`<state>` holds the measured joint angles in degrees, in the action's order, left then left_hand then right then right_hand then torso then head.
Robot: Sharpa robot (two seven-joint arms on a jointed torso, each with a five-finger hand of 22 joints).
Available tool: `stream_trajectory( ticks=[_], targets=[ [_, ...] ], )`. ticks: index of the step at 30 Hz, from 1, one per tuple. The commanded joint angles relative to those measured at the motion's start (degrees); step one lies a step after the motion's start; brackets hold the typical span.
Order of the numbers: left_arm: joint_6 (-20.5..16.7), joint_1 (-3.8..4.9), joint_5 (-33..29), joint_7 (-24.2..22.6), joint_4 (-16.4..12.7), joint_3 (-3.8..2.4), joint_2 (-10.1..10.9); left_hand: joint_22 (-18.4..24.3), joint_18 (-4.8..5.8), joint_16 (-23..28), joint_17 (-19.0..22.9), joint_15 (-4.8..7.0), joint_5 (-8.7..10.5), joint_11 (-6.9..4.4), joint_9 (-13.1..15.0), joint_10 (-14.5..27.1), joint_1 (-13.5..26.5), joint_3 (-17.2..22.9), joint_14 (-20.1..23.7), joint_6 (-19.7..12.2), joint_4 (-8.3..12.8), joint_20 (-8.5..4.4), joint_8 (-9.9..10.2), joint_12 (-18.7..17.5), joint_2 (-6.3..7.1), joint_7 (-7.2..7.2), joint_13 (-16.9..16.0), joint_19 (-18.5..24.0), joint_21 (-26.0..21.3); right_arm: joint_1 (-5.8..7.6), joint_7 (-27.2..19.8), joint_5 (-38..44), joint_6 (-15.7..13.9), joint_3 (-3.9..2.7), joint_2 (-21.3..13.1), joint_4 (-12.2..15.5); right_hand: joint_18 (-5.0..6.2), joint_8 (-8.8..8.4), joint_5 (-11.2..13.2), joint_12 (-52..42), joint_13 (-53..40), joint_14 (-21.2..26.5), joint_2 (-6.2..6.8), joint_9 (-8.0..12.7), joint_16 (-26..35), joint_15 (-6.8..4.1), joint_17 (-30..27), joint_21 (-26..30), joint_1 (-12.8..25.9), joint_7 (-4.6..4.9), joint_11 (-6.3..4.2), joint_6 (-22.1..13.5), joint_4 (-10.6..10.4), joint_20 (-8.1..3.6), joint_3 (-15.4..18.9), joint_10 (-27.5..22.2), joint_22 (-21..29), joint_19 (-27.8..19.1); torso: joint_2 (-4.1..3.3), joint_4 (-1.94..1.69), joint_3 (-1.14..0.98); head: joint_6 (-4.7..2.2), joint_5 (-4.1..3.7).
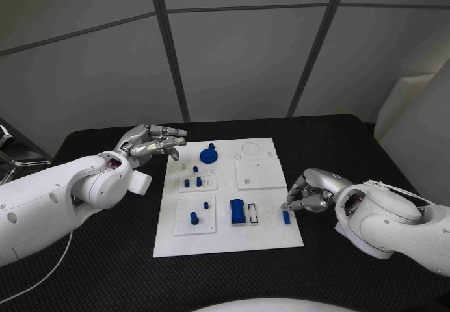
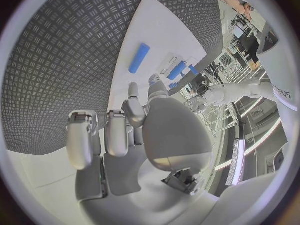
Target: Assemble the parts on the task board
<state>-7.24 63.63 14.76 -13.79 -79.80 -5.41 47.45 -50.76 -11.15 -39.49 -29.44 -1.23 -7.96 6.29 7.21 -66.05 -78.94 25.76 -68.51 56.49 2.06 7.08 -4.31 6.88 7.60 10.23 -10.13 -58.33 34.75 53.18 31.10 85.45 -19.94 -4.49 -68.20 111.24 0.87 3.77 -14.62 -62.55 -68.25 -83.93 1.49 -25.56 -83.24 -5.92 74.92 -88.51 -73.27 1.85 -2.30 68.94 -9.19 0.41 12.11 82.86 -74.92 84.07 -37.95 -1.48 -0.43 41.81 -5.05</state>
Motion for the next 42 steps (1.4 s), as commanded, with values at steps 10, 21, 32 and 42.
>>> stream_trajectory(
  ticks=[10, 21, 32, 42],
  targets=[
    [0.33, -0.09, -0.24, -0.44, -0.01, -0.04, 0.09, 0.07, 0.72, 0.39, 0.06, -0.26, -0.13, 0.00, 0.06, 0.21, 0.00, -0.19, -0.07, -0.08, 0.18, 0.31, 0.21, -0.15, -0.33, 0.25, -0.05, 0.11, -0.27, -0.72, 3.82, 3.17, 5.16, 0.01, 0.91, -0.37, -0.44, 0.39, 0.05, -0.04, -0.15, -3.61, 0.45, -0.33, 0.02, -0.26, 2.97, -0.29, 1.49, -0.17, -0.24, 1.23, -1.62, -0.14, 0.65, 0.54, -13.42, 5.24, -0.02, -0.14, 0.01, 0.14, -0.12],
    [0.35, -0.16, -0.24, -0.40, 0.01, -0.03, 0.16, 0.07, 0.72, 0.39, 0.06, -0.26, -0.13, 0.00, 0.06, 0.21, 0.00, -0.19, -0.07, -0.08, 0.18, 0.31, 0.21, -0.15, -0.33, 0.25, -0.05, 0.11, -0.27, -0.97, 5.08, 4.67, 6.67, 0.02, 1.73, -1.04, -0.46, 0.41, -0.02, -0.08, -0.25, -3.60, 0.21, -0.46, 0.03, -0.33, 2.97, -0.33, 1.06, -0.33, -0.35, 1.49, -1.92, -0.20, 0.35, 0.57, -13.49, 5.27, -0.03, -0.17, 0.09, 0.25, 0.01],
    [0.43, -0.17, -0.24, -0.25, -0.01, -0.03, 0.33, 0.09, 0.72, 0.42, 0.06, -0.27, -0.12, 0.00, 0.08, 0.19, 0.04, -0.22, -0.08, -0.05, 0.17, 0.32, 0.20, -0.12, -0.35, 0.25, -0.10, 0.11, -0.32, -2.21, 6.30, 7.33, 8.62, 0.03, 3.30, -1.76, -0.51, 0.20, -0.10, -0.03, -0.43, -3.63, -0.30, -0.71, -0.02, -0.58, 3.14, -0.48, -2.54, -0.58, -0.61, 1.70, -0.52, -0.44, -0.57, 0.55, -13.70, 5.35, -0.07, -0.22, 0.10, 0.47, 0.16],
    [0.43, -0.17, -0.24, -0.22, -0.12, -0.03, 0.57, 0.09, 0.72, 0.42, 0.06, -0.27, -0.12, 0.00, 0.08, 0.19, 0.04, -0.22, -0.08, -0.05, 0.17, 0.32, 0.20, -0.12, -0.35, 0.25, -0.10, 0.11, -0.32, -2.91, 6.84, 9.56, 9.79, 0.04, 5.32, -2.48, -0.55, -0.03, -2.17, 0.12, -0.59, -3.66, -1.49, -0.60, -0.10, -0.77, 3.36, -0.59, -6.98, -0.75, -0.81, 1.74, 2.42, -0.66, -1.57, 0.42, -13.86, 5.42, -0.01, -0.12, 0.09, 0.65, 0.31]
  ],
)
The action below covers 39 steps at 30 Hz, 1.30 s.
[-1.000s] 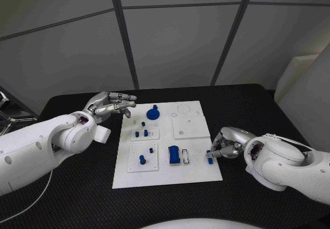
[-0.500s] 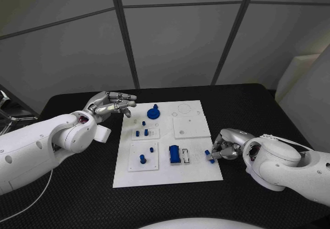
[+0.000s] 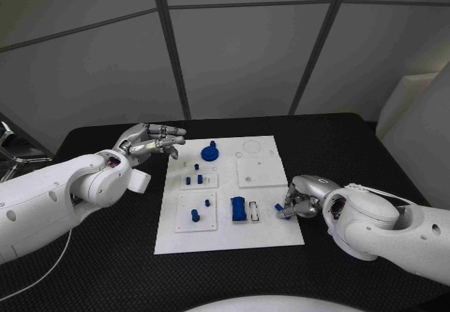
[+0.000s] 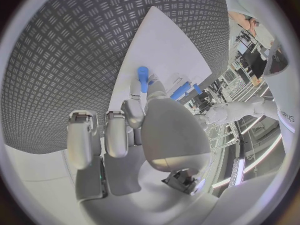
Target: Assemble the parts on the task board
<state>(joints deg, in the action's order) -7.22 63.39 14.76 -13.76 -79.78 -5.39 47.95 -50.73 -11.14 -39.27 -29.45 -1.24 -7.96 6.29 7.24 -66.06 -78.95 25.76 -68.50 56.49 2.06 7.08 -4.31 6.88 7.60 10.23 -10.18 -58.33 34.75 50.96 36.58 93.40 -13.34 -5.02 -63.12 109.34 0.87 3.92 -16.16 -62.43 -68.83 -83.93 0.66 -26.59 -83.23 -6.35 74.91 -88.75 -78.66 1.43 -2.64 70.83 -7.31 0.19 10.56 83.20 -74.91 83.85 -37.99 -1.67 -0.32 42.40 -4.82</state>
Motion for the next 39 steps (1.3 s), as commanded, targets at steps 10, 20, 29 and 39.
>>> stream_trajectory(
  ticks=[10, 20, 29, 39],
  targets=[
    [0.40, 0.07, -0.24, -0.27, -0.23, -0.05, 0.19, 0.07, 0.71, 0.23, 0.08, -0.26, -0.12, -0.01, 0.06, 0.21, 0.02, -0.24, -0.09, -0.04, 0.21, 0.32, 0.21, -0.11, -0.34, 0.24, -0.08, 0.10, -0.36, -0.78, 2.23, 2.25, 1.64, 0.56, 0.88, -0.23, -0.60, -0.22, -6.76, 0.21, -0.13, -3.71, -2.45, 0.92, -0.21, -0.52, 3.65, -0.47, -4.06, -0.58, -0.70, -0.04, 2.65, -0.63, -0.94, 0.01, -14.05, 5.71, 0.07, 0.03, -0.04, 0.10, 0.17],
    [0.34, 0.07, -0.24, -0.28, -0.19, -0.05, 0.12, 0.07, 0.71, 0.23, 0.08, -0.26, -0.12, -0.01, 0.06, 0.21, 0.02, -0.24, -0.09, -0.04, 0.21, 0.32, 0.21, -0.11, -0.34, 0.24, -0.08, 0.10, -0.36, -0.73, 1.86, -6.52, -4.62, 0.53, 0.22, 1.98, -0.70, -0.31, -10.38, -0.15, -0.54, -3.87, -3.26, 1.57, -0.62, -0.38, 4.39, -0.76, -3.26, -0.30, -0.49, -0.82, 3.02, -0.56, -1.06, 0.27, -14.43, 5.87, 0.12, -0.04, 0.04, -0.17, 0.18],
    [0.20, 0.07, -0.24, -0.27, -0.41, -0.05, 0.22, 0.07, 0.71, 0.23, 0.08, -0.26, -0.12, -0.01, 0.06, 0.21, 0.02, -0.24, -0.09, -0.04, 0.21, 0.32, 0.21, -0.11, -0.34, 0.24, -0.08, 0.10, -0.36, -0.67, 0.81, -12.21, -12.58, 0.50, 0.51, 3.04, -0.69, -0.21, -11.83, -0.18, -0.64, -3.91, -3.21, 1.85, -0.74, -0.36, 4.60, -0.72, -1.31, -0.32, -0.49, -0.65, 2.30, -0.51, -0.45, 0.43, -14.39, 5.85, 0.05, -0.01, 0.05, -0.26, 0.46],
    [0.16, 0.07, -0.24, -0.29, -0.63, -0.05, 0.31, 0.07, 0.71, 0.23, 0.08, -0.26, -0.12, -0.01, 0.06, 0.21, 0.02, -0.24, -0.09, -0.04, 0.21, 0.32, 0.21, -0.11, -0.34, 0.24, -0.08, 0.10, -0.36, -0.66, -0.09, -15.52, -15.62, 0.49, 2.44, 2.46, -0.67, -0.22, -11.97, -0.39, -0.85, -3.95, -3.10, 2.03, -0.84, -0.35, 4.78, -0.69, 0.01, -0.30, -0.47, -0.61, 1.63, -0.49, 0.05, 0.58, -14.35, 5.84, 0.00, 0.00, 0.01, -0.18, 0.65]
  ],
)
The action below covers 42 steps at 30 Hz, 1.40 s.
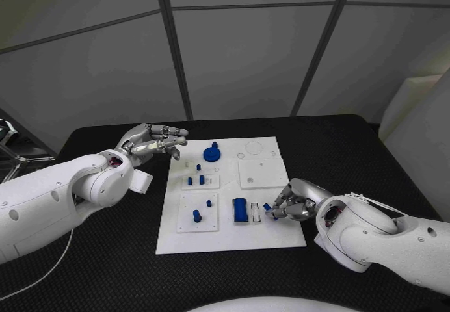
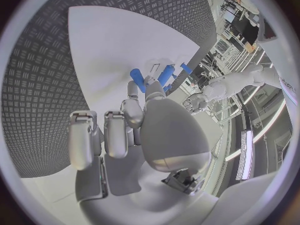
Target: Assemble the parts on the task board
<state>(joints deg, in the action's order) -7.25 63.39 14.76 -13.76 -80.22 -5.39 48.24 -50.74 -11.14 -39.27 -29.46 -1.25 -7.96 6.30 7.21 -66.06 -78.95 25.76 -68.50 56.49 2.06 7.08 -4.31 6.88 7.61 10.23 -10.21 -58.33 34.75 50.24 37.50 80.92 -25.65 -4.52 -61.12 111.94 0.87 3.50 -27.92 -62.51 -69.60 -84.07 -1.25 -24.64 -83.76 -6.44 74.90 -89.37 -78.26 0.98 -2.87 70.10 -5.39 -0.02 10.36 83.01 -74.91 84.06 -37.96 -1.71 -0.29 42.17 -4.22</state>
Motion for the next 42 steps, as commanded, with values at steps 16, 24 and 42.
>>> stream_trajectory(
  ticks=[16, 24, 42],
  targets=[
    [0.18, 0.09, -0.24, -0.15, -0.36, -0.04, 0.08, 0.09, 0.71, 0.25, 0.09, -0.24, -0.14, -0.02, 0.09, 0.21, -0.03, -0.24, -0.11, -0.03, 0.26, 0.31, 0.22, -0.09, -0.35, 0.23, -0.09, 0.08, -0.39, 0.08, -0.66, -4.82, 0.99, -0.01, 4.17, -2.47, -0.80, 0.23, 0.00, -1.15, -0.82, -3.94, -0.64, 0.36, -0.66, -0.22, 5.39, -0.44, 3.34, 0.14, -0.22, 0.70, -3.00, -0.25, 1.99, 1.16, -14.84, 5.83, -0.03, 0.04, 0.02, 0.25, 0.29],
    [0.21, 0.09, -0.24, -0.11, -0.29, -0.04, -0.02, 0.10, 0.71, 0.26, 0.09, -0.24, -0.14, -0.02, 0.10, 0.21, -0.01, -0.27, -0.12, -0.02, 0.27, 0.31, 0.22, -0.09, -0.32, 0.24, -0.11, 0.07, -0.41, 0.08, -0.23, -4.86, 1.99, -0.01, 5.43, -3.27, -0.85, 0.35, 0.28, -1.46, -1.11, -3.99, -0.54, 0.38, -0.78, -0.23, 5.58, -0.57, 4.54, 0.05, -0.26, 1.11, -4.44, -0.24, 2.61, 1.31, -15.01, 5.90, 0.00, 0.06, -0.02, 0.34, 0.46],
    [0.19, 0.09, -0.24, -0.06, -0.11, -0.04, -0.06, 0.10, 0.71, 0.27, 0.09, -0.24, -0.14, -0.02, 0.10, 0.22, 0.00, -0.28, -0.12, -0.02, 0.27, 0.31, 0.22, -0.09, -0.31, 0.24, -0.12, 0.07, -0.42, 0.08, -0.28, -4.24, 1.13, -0.01, 6.10, -3.67, -0.82, 0.45, 6.33, -1.54, -1.39, -3.96, 1.33, 0.17, -0.76, -0.18, 5.59, -0.49, 8.14, 0.05, -0.24, 1.98, -10.51, -0.18, 4.68, 1.41, -14.91, 5.86, 0.02, 0.09, -0.05, 0.30, 0.50]
  ],
)
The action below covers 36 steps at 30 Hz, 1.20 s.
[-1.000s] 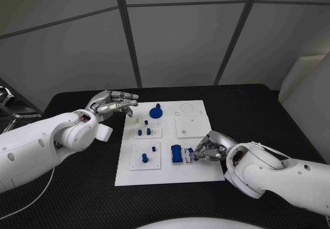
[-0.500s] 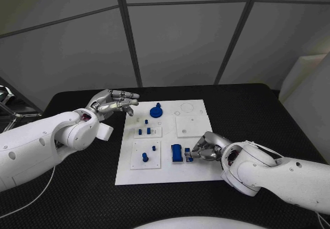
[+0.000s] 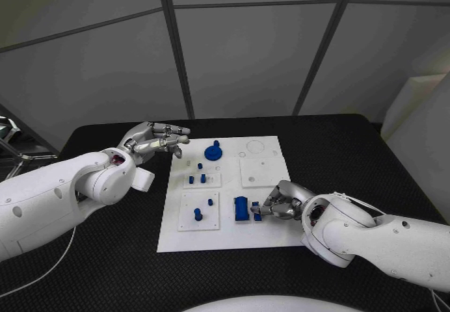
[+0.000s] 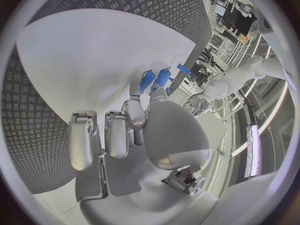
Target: Assemble the parts on the task board
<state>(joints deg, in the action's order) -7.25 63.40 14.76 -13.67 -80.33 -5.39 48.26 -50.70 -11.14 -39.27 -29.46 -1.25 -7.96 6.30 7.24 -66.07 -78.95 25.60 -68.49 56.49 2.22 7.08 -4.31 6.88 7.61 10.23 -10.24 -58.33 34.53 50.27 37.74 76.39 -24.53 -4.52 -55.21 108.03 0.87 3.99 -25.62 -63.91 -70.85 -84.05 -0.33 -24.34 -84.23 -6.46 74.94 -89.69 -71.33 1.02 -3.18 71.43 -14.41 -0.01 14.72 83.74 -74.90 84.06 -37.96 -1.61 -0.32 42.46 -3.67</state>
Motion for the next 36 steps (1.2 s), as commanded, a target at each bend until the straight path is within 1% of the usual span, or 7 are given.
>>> stream_trajectory(
  ticks=[1, 3, 11, 15, 17, 25, 36],
  targets=[
    [0.20, 0.08, -0.24, -0.14, 0.02, -0.05, -0.08, 0.06, 0.71, 0.27, 0.09, -0.24, -0.14, -0.02, 0.08, 0.22, 0.00, -0.12, -0.12, -0.02, 0.11, 0.31, 0.22, -0.09, -0.31, 0.24, -0.09, 0.07, -0.20, 0.05, -0.54, 0.39, -0.04, 0.00, 0.18, 0.22, -0.81, -0.05, 5.84, -0.13, -0.16, -3.97, 0.76, -0.17, -0.28, -0.16, 5.56, -0.15, 1.38, 0.05, 0.11, 0.69, -2.04, -0.22, 0.24, 0.68, -14.89, 5.85, 0.02, 0.02, -0.02, 0.01, -0.03],
    [0.20, 0.08, -0.24, -0.14, 0.05, -0.05, -0.10, 0.06, 0.71, 0.27, 0.09, -0.24, -0.14, -0.02, 0.08, 0.22, 0.00, -0.12, -0.12, -0.02, 0.11, 0.31, 0.22, -0.09, -0.31, 0.24, -0.09, 0.07, -0.20, 0.05, -0.55, 0.66, -0.01, 0.00, 0.10, 0.21, -0.80, -0.06, 8.10, -0.11, -0.18, -3.96, 1.40, -0.28, -0.26, -0.15, 5.54, -0.12, 1.86, 0.08, 0.13, 0.78, -2.31, -0.20, -0.11, 0.68, -14.85, 5.83, 0.00, 0.03, -0.02, -0.03, -0.02],
    [0.23, 0.08, -0.24, -0.13, 0.10, -0.05, -0.10, 0.06, 0.71, 0.27, 0.09, -0.24, -0.14, -0.02, 0.08, 0.22, 0.00, -0.12, -0.12, -0.02, 0.11, 0.31, 0.22, -0.09, -0.31, 0.24, -0.09, 0.07, -0.20, 0.04, -1.75, 1.38, 1.00, 0.00, -0.95, 0.74, -0.79, -0.12, 11.79, 0.03, -0.22, -3.96, 3.37, -0.57, -0.23, -0.14, 5.53, -0.09, 0.84, 0.10, 0.17, 0.83, -2.16, -0.17, -1.99, 0.62, -14.83, 5.82, 0.02, 0.03, -0.03, -0.12, -0.01],
    [0.21, 0.07, -0.24, -0.12, 0.25, -0.04, -0.01, 0.06, 0.71, 0.27, 0.09, -0.24, -0.14, -0.02, 0.08, 0.22, 0.00, -0.12, -0.12, -0.02, 0.11, 0.31, 0.22, -0.09, -0.31, 0.24, -0.09, 0.07, -0.20, 0.04, -2.95, 1.91, 1.44, 0.00, -1.70, 1.44, -0.79, -0.14, 12.31, 0.11, -0.19, -3.94, 4.12, -0.65, -0.18, -0.12, 5.47, -0.09, 0.49, 0.12, 0.18, 0.81, -2.08, -0.16, -2.43, 0.60, -14.83, 5.82, 0.07, 0.12, -0.09, -0.24, 0.13],
    [0.19, 0.07, -0.24, -0.13, 0.34, -0.04, 0.01, 0.06, 0.71, 0.27, 0.09, -0.24, -0.14, -0.02, 0.08, 0.22, 0.00, -0.12, -0.12, -0.02, 0.11, 0.31, 0.22, -0.09, -0.31, 0.24, -0.09, 0.07, -0.20, 0.04, -3.32, 2.18, 1.86, 0.00, -2.03, 1.59, -0.79, -0.14, 12.39, 0.13, -0.19, -3.94, 4.32, -0.67, -0.17, -0.12, 5.45, -0.08, 0.24, 0.13, 0.19, 0.80, -2.02, -0.15, -2.63, 0.58, -14.81, 5.81, 0.08, 0.07, -0.02, -0.27, 0.08],
    [0.26, 0.06, -0.24, -0.15, 0.51, -0.04, 0.01, 0.06, 0.71, 0.27, 0.09, -0.24, -0.14, -0.02, 0.08, 0.22, 0.00, -0.12, -0.12, -0.02, 0.11, 0.31, 0.22, -0.09, -0.31, 0.24, -0.09, 0.07, -0.20, 0.02, -3.99, 2.89, 2.99, 0.01, -2.36, 1.12, -0.80, -0.16, 12.78, 0.26, -0.18, -3.92, 4.13, -0.84, -0.11, -0.12, 5.40, -0.11, -2.74, 0.14, 0.18, 0.73, -0.93, -0.15, -4.01, 0.53, -14.85, 5.83, 0.05, 0.03, -0.06, -0.35, 0.10],
    [0.29, 0.05, -0.24, -0.15, 0.56, -0.02, -0.05, 0.08, 0.70, 0.30, 0.10, -0.24, -0.18, -0.02, 0.09, 0.25, 0.03, -0.16, -0.15, -0.02, 0.13, 0.32, 0.23, -0.08, -0.31, 0.24, -0.14, 0.04, -0.25, 0.02, -3.93, 3.73, 3.15, 0.01, -1.45, -0.49, -0.81, -0.08, 12.87, 0.20, -0.26, -3.95, 3.39, -0.93, -0.17, -0.13, 5.53, -0.15, -3.14, 0.09, 0.16, 0.92, -0.86, -0.15, -4.28, 0.55, -14.90, 5.85, -0.12, -0.03, -0.04, -0.32, 0.14]
  ],
)
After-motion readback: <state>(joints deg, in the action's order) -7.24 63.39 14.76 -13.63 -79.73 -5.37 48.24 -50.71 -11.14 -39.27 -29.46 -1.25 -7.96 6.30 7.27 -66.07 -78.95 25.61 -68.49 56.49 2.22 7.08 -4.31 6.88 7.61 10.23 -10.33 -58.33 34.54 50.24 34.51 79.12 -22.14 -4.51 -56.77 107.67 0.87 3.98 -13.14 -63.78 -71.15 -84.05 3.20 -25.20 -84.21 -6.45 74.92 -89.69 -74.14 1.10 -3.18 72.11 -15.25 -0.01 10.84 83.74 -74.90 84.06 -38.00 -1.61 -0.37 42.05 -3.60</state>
